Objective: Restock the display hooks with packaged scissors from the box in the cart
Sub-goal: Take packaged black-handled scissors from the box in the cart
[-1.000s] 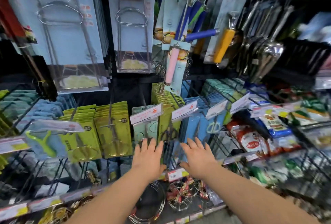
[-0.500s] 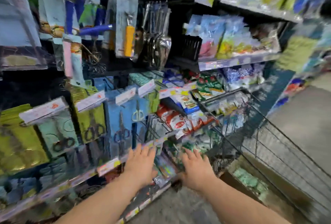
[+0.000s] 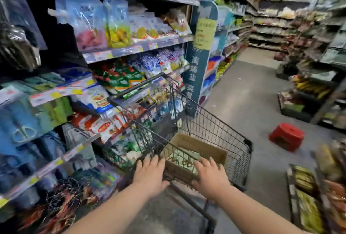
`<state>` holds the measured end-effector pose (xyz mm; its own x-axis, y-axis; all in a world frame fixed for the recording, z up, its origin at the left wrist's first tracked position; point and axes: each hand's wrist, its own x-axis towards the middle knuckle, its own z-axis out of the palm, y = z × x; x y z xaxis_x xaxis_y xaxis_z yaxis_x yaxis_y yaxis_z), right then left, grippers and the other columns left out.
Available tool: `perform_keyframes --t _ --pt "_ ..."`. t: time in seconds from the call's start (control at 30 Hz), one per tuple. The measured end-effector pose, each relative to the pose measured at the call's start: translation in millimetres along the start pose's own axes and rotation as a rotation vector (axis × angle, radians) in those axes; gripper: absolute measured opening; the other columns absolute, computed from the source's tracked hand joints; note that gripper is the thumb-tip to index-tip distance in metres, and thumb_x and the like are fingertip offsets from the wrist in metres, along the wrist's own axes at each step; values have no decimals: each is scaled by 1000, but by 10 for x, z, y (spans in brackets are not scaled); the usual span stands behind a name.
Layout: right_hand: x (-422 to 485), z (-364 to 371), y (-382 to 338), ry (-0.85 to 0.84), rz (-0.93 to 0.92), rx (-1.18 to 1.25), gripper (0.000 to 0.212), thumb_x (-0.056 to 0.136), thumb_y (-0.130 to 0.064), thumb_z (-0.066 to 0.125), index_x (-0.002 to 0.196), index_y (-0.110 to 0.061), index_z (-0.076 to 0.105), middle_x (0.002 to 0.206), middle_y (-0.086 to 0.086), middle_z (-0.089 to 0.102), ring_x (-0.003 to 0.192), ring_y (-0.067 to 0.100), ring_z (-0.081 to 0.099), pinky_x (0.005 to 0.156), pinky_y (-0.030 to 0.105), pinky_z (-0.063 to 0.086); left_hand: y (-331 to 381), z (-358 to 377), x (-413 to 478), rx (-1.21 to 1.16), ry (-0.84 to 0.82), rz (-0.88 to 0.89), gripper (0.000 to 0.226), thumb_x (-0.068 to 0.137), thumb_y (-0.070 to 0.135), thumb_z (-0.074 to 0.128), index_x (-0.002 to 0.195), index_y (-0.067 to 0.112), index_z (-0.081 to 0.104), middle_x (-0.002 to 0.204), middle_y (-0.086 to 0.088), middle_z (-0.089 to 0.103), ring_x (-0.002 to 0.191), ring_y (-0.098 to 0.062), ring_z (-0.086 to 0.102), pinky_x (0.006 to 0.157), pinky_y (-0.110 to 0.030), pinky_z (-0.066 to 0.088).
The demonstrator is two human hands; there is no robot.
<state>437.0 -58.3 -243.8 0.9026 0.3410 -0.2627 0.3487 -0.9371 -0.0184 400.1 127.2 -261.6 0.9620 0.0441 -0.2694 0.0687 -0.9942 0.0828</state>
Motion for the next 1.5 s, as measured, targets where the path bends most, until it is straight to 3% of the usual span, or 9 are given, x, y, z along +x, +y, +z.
perform_keyframes --t 0.43,0.8,1.3,1.5 --pt "580 229 902 -58 187 144 67 90 -42 49 148 -25 20 157 1 18 146 28 11 116 52 13 609 -23 1210 88 -58 184 80 90 54 49 152 19 11 161 -4 12 148 -31 6 118 -50 10" --pt "2117 48 1056 -97 344 189 68 90 -44 50 148 -24 20 155 3 24 145 27 16 116 51 16 232 -282 2926 148 -123 316 80 90 56 47 151 20 12 160 -6 13 148 -32 6 118 -50 10" --pt "3187 664 1205 -379 342 256 67 91 -42 52 147 -23 22 153 5 29 142 27 23 115 49 24 -7 200 3993 108 -370 275 71 91 51 48 149 21 19 156 -6 23 146 -30 15 116 -48 20" --pt "3639 1061 1443 -504 329 311 62 90 -39 52 144 -23 27 145 8 40 133 28 39 110 47 33 -12 491 4417 108 -479 198 73 93 51 44 151 18 15 158 -5 19 146 -27 13 117 -45 19"
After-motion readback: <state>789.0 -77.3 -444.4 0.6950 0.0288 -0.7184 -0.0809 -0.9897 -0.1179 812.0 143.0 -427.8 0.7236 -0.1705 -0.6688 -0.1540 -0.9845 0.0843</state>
